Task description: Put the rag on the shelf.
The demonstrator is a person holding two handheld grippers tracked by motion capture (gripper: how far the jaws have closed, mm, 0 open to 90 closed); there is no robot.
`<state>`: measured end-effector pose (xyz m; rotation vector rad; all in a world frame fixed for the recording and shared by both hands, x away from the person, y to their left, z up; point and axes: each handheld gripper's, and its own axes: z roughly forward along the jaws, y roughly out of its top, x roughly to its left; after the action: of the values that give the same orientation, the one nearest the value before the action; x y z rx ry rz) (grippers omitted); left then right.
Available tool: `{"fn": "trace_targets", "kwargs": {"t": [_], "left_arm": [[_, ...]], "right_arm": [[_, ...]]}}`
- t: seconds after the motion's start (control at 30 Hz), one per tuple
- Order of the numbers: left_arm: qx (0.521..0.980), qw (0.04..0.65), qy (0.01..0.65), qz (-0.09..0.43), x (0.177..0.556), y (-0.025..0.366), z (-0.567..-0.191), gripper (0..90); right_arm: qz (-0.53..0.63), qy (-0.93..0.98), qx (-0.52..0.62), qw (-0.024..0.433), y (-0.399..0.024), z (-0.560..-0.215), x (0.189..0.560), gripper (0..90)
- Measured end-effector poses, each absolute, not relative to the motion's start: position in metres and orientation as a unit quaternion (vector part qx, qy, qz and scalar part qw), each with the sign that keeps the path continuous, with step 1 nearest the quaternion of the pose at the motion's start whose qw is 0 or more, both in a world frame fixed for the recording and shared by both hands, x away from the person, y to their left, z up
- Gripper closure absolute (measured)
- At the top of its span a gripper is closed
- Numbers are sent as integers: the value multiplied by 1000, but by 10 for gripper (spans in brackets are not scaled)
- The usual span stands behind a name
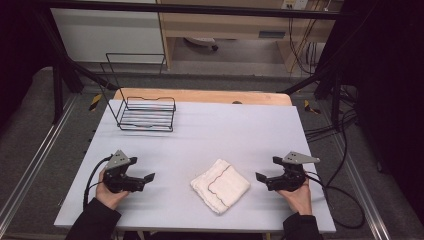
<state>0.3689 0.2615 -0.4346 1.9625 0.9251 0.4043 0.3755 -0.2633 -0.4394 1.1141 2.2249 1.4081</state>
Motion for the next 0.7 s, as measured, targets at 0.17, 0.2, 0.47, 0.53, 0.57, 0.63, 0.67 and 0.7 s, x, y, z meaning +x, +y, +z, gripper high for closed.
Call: {"fn": "trace_targets", "kwargs": {"t": [0.17,0.2,0.47,0.53,0.57,0.63,0.67,0.7], "left_arm": [[803,445,364,157,368,236,-433,46],[806,445,359,155,367,229,-432,46],[817,442,346,132,364,190,-433,49],[819,441,345,124,364,180,-434,58],[820,443,343,120,363,175,-435,58],[821,443,341,114,363,165,-437,82],[823,442,339,110,362,160,-438,104],[825,439,338,110,362,156,-438,117]], "right_arm": [[485,773,384,141,-261,-440,376,4],[485,773,384,141,-261,-440,376,4],[484,774,384,141,-260,-440,376,4],[483,774,384,140,-260,-440,376,4],[483,774,384,140,-260,-440,376,4],[483,775,384,140,-260,-440,376,4],[482,775,384,139,-260,-440,376,4],[482,775,384,139,-260,-440,376,4]]}}
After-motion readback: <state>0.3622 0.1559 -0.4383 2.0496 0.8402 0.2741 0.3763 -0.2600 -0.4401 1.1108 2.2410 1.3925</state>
